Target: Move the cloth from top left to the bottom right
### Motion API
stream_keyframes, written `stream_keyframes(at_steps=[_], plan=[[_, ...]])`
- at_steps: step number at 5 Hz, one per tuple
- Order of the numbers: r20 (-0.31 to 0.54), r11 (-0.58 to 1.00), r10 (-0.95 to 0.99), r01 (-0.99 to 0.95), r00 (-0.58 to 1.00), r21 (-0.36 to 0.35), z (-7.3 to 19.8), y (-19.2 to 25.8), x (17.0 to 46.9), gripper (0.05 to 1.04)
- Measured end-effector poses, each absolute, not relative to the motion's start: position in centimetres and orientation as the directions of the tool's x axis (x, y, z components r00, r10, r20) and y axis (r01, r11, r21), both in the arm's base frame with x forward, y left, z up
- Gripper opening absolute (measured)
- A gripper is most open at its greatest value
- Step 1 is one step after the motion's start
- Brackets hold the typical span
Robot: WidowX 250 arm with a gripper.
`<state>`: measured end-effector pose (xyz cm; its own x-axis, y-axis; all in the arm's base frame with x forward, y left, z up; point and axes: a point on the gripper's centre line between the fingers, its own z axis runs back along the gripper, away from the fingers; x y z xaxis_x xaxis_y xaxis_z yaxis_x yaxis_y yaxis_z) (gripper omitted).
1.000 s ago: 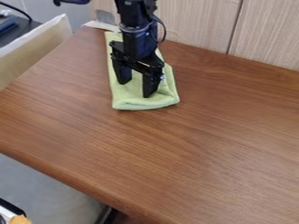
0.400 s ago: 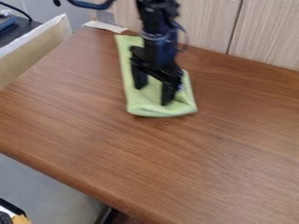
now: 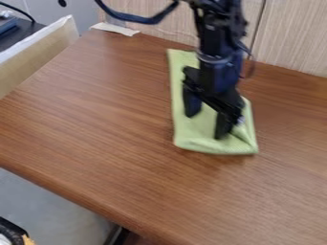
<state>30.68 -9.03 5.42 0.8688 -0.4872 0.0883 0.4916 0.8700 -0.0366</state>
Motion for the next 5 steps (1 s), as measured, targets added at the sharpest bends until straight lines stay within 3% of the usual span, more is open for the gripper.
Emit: stream_keyframes(at_steps=[1, 3, 5], plan=[[0.087, 0.835, -0.547, 0.550, 0.833, -0.024, 5.6, -11.1, 29.4, 0.999], [0.089, 0.842, -0.538, 0.540, 0.838, 0.003, 6.9, -10.3, 29.3, 0.998], [0.181, 0.839, -0.540, 0.543, 0.822, 0.036, 11.9, -9.7, 29.8, 0.999]])
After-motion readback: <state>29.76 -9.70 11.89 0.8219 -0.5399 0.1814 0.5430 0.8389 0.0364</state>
